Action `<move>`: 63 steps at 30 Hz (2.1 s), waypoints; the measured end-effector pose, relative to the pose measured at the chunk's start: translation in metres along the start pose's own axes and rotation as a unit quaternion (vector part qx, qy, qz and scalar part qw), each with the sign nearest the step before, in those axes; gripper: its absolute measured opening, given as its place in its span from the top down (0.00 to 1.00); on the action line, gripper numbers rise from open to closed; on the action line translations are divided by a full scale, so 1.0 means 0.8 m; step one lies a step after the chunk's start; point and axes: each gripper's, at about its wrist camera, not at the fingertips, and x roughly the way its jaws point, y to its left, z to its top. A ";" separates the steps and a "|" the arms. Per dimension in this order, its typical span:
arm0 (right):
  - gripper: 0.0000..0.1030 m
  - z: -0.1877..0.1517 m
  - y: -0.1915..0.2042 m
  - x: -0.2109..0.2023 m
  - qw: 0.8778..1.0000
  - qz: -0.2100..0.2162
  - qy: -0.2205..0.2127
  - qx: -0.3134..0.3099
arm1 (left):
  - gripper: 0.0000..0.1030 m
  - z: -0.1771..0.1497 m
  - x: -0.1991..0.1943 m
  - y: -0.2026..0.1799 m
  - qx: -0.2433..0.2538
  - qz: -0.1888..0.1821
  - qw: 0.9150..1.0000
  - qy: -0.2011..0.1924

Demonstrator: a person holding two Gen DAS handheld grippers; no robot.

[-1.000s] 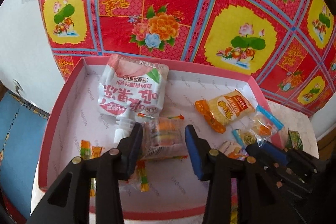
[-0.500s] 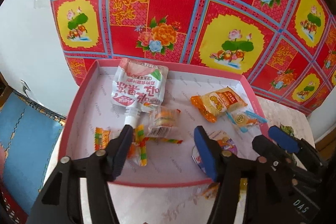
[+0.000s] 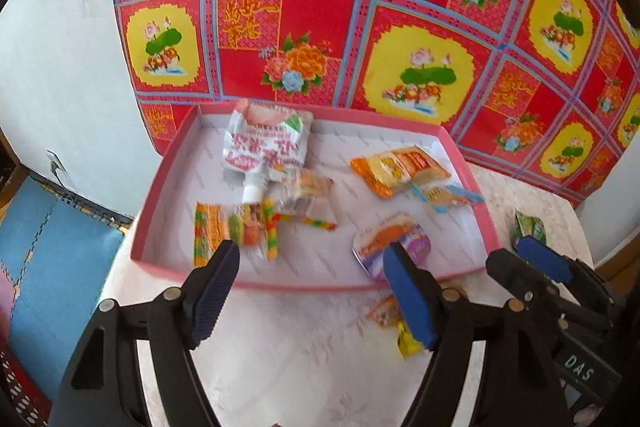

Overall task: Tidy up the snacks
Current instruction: 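Withdraw both grippers from the tray toward the yellow snacks on the table, then grasp the small yellow packet with the left gripper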

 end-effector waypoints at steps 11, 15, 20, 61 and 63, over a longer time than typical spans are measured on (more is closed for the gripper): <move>0.39 -0.034 -0.030 -0.024 0.999 -0.025 0.010 0.039 | 0.24 -0.032 -0.004 -0.019 -0.001 -0.027 0.999 0.028; 0.39 -0.044 -0.039 -0.030 0.998 -0.028 0.011 0.047 | 0.24 -0.044 -0.001 -0.023 -0.007 -0.033 0.999 0.041; 0.39 -0.051 -0.047 -0.032 0.998 -0.035 0.015 0.052 | 0.24 -0.055 0.005 -0.037 -0.003 -0.037 0.998 0.052; 0.39 -0.062 -0.038 -0.015 0.998 -0.017 0.046 0.042 | 0.66 -0.073 0.008 -0.064 0.067 -0.002 0.998 0.008; 0.40 -0.061 -0.030 -0.010 0.998 -0.015 0.053 0.035 | 0.66 -0.073 0.008 -0.053 0.058 0.001 0.998 0.008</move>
